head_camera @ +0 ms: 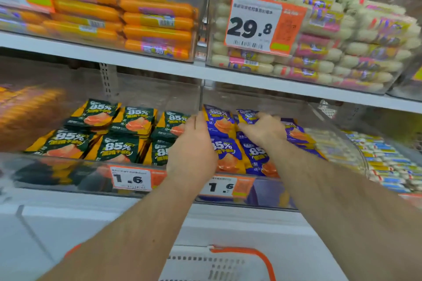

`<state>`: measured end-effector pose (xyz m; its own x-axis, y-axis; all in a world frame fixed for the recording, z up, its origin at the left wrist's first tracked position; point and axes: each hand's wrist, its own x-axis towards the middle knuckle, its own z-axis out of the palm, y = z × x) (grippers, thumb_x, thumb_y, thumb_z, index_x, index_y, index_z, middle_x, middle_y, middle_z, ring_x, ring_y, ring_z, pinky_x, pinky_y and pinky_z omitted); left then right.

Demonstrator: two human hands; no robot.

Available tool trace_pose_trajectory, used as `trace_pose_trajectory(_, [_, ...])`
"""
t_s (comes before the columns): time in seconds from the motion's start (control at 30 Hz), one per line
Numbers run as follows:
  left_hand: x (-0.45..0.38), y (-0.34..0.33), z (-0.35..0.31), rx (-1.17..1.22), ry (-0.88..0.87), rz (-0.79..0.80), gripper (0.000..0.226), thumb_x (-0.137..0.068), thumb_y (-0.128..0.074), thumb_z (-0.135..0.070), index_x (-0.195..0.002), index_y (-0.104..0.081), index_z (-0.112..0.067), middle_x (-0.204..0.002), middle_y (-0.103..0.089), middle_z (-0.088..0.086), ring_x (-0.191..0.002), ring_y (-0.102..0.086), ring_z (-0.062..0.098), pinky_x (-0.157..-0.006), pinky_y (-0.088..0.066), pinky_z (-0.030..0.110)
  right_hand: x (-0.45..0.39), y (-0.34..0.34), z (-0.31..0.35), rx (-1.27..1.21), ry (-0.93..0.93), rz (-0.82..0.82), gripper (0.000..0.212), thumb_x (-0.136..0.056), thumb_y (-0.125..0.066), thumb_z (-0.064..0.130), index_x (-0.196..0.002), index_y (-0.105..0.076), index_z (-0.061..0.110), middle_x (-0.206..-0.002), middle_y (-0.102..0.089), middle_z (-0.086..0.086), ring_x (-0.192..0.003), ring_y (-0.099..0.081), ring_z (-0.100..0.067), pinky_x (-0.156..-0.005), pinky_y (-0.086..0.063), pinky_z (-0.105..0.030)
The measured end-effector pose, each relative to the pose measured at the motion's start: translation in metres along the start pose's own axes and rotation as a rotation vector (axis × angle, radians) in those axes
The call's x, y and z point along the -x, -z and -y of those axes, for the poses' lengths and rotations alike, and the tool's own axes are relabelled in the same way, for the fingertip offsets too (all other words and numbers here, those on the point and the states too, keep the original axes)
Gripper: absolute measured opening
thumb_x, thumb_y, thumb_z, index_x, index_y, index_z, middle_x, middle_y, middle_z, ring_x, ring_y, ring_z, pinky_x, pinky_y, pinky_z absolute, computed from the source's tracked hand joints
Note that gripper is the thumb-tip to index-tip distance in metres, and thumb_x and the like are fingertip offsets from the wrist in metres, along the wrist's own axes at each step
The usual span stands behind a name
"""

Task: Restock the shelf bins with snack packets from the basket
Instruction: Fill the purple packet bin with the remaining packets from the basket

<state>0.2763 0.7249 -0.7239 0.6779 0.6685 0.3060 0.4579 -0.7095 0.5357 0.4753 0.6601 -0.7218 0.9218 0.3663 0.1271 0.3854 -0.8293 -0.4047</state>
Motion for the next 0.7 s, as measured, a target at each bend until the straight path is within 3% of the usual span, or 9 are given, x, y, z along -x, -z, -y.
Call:
trace_pose_trajectory(0.17, [0.000, 0.001, 0.001, -0.002, -0.006, 0.000, 0.085, -0.089, -0.064, -0.018, -0.153, -0.009, -0.017, -0.159, -0.017, 0.003, -0.126, -0.051, 0.029, -0.089, -0.048, 0.037, -0.006, -0.013, 0.001, 0.089, 0.010, 0.032, 0.068, -0.075, -0.063, 0.067, -0.132, -0.056, 0.030, -0.148, -0.037, -0.015, -0.129, -0.042, -0.039, -0.095, -0.045, -0.041])
trace_pose_trajectory(0.37, [0.002, 0.002, 0.000, 0.007, 0.005, -0.001, 0.091, -0.087, -0.067, -0.018, -0.155, -0.007, -0.019, -0.161, -0.015, 0.001, -0.129, -0.049, 0.029, -0.091, -0.047, 0.039, -0.014, -0.014, -0.003, 0.098, -0.022, 0.099, 0.088, -0.071, -0.063, 0.076, -0.146, -0.037, 0.038, -0.156, -0.029, -0.010, -0.136, -0.038, -0.037, -0.104, -0.043, -0.049])
trace_pose_trajectory(0.7, [0.001, 0.001, -0.001, 0.006, 0.004, 0.008, 0.089, -0.086, -0.067, -0.017, -0.154, -0.008, -0.018, -0.160, -0.017, 0.001, -0.129, -0.049, 0.027, -0.090, -0.049, 0.038, -0.009, -0.003, 0.002, 0.227, -0.017, 0.179, 0.085, -0.080, -0.044, 0.082, -0.152, -0.029, 0.039, -0.161, -0.019, -0.011, -0.146, -0.014, -0.040, -0.114, -0.019, -0.054])
